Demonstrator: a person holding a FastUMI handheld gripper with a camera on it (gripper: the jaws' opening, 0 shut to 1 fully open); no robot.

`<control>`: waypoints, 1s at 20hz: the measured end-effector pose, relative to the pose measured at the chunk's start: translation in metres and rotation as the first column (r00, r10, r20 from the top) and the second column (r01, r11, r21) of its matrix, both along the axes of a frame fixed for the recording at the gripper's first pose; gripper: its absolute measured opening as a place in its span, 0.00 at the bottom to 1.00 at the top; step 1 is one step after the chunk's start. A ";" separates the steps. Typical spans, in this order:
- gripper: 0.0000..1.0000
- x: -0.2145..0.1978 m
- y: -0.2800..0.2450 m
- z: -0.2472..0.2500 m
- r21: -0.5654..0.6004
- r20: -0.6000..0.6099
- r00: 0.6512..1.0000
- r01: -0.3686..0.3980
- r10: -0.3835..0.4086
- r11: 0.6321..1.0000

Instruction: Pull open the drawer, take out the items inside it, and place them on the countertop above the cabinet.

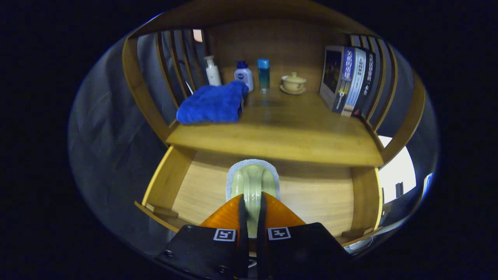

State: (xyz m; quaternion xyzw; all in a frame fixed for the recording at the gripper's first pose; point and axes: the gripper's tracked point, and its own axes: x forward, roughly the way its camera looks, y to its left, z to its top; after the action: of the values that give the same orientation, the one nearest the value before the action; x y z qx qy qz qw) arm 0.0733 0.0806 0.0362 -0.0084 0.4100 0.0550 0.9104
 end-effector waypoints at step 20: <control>0.17 0.185 -0.042 0.009 -0.023 0.054 0.980 0.193 -0.192 0.981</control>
State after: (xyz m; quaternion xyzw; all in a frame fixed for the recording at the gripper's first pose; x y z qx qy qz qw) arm 0.2578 0.0384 0.0454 0.0170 0.3862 -0.0393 0.9214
